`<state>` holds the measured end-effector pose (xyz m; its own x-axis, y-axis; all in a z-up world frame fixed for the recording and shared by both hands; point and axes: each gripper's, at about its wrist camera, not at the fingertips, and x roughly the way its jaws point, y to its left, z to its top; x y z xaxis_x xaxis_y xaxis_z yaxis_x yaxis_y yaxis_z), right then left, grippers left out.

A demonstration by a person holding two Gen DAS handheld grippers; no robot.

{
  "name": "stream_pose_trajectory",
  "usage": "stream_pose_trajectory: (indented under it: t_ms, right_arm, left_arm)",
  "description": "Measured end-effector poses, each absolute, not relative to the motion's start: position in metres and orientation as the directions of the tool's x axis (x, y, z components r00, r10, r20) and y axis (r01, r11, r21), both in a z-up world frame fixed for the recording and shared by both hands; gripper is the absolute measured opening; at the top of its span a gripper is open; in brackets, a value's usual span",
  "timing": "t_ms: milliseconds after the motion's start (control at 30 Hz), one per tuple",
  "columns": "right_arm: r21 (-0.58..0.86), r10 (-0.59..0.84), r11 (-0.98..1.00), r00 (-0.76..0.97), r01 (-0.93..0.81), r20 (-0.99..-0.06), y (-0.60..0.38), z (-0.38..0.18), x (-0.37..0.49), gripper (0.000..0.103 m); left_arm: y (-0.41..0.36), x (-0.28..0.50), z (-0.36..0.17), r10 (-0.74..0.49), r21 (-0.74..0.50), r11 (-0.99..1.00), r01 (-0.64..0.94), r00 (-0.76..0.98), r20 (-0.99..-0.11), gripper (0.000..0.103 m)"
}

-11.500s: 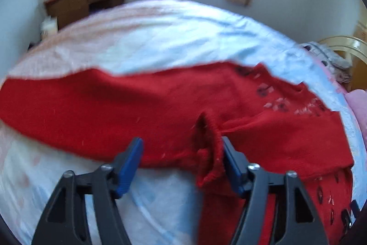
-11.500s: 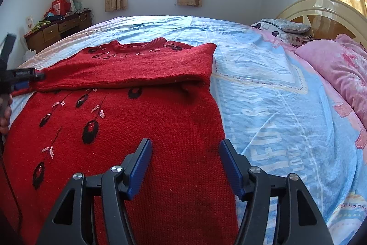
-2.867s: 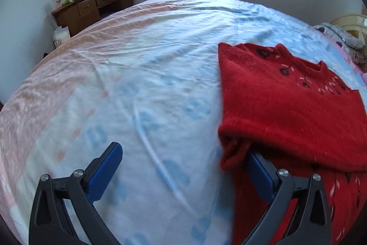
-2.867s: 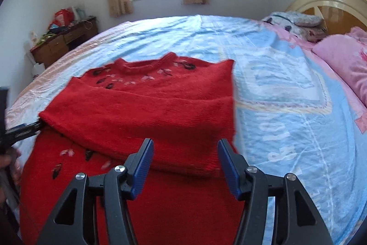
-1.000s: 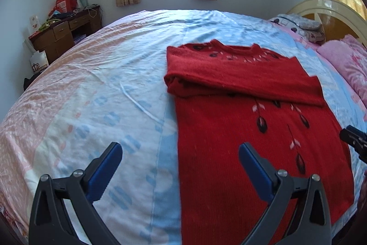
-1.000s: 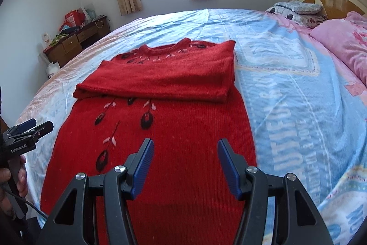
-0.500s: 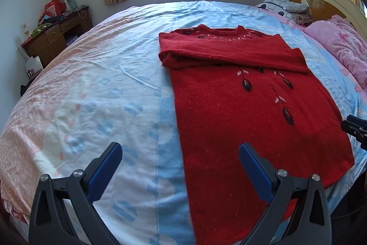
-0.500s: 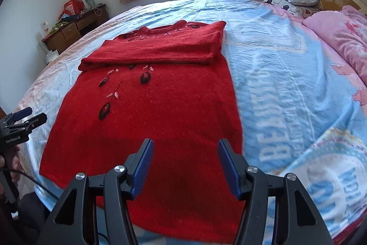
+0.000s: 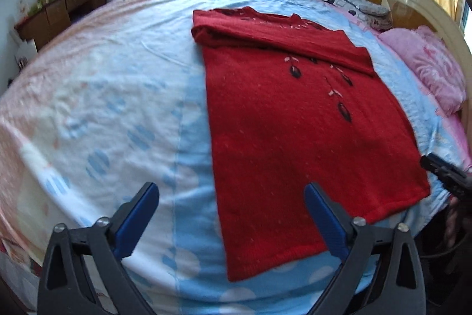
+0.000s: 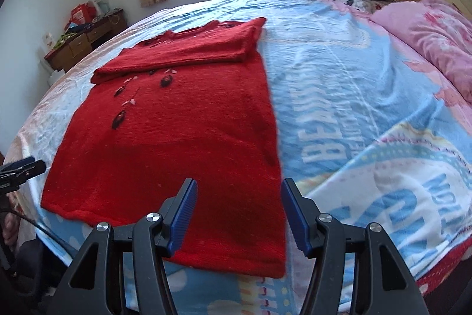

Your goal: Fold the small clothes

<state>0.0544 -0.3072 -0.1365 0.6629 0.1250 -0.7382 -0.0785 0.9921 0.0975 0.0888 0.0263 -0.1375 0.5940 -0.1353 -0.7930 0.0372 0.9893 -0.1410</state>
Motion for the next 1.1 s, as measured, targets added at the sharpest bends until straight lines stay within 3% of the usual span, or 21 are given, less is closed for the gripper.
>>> stream_pose_trajectory:
  t_ms: [100,167,267,433,600,667,1000,1100]
  right_arm:
    - [0.095,0.111,0.994,0.674,-0.06,-0.73,-0.312,-0.135,0.051,0.06]
    - [0.088,0.102,0.995,0.687,-0.055,-0.719,-0.313,-0.132,0.049,0.06]
    - [0.09,0.112,0.994,0.687,-0.067,-0.718,-0.311,-0.132,0.048,0.061]
    - [0.101,0.126,0.992,0.674,-0.077,-0.728,-0.31,-0.135,0.047,0.061]
    - [0.133,0.145,0.989,0.664,-0.069,-0.734,-0.316,-0.137,0.046,0.061]
    - [0.14,0.148,0.988,0.655,-0.065,-0.741,-0.319,-0.137,0.044,0.061]
    - [0.19,0.167,0.982,0.584,-0.022,-0.795,-0.334,-0.15,0.041,0.061]
    - [0.224,0.199,0.974,0.541,-0.02,-0.817,-0.333,-0.158,0.043,0.061]
  left_arm:
    - [0.028,0.085,-0.144,-0.187,-0.208,0.978,0.028,0.567,-0.802,0.085]
    - [0.027,0.085,-0.149,-0.216,-0.238,0.971,0.03,0.543,-0.811,0.072]
    - [0.023,0.085,-0.16,-0.241,-0.263,0.964,0.028,0.505,-0.829,0.066]
    - [0.017,0.076,-0.164,-0.232,-0.247,0.968,0.038,0.502,-0.833,0.065]
    - [0.015,0.072,-0.164,-0.198,-0.199,0.979,0.05,0.495,-0.846,0.039]
    - [0.015,0.07,-0.164,-0.183,-0.18,0.982,0.053,0.498,-0.848,0.023]
    - [0.012,0.068,-0.164,-0.151,-0.138,0.988,0.065,0.52,-0.84,0.018]
    - [0.014,0.068,-0.167,-0.158,-0.153,0.987,0.052,0.519,-0.84,0.024]
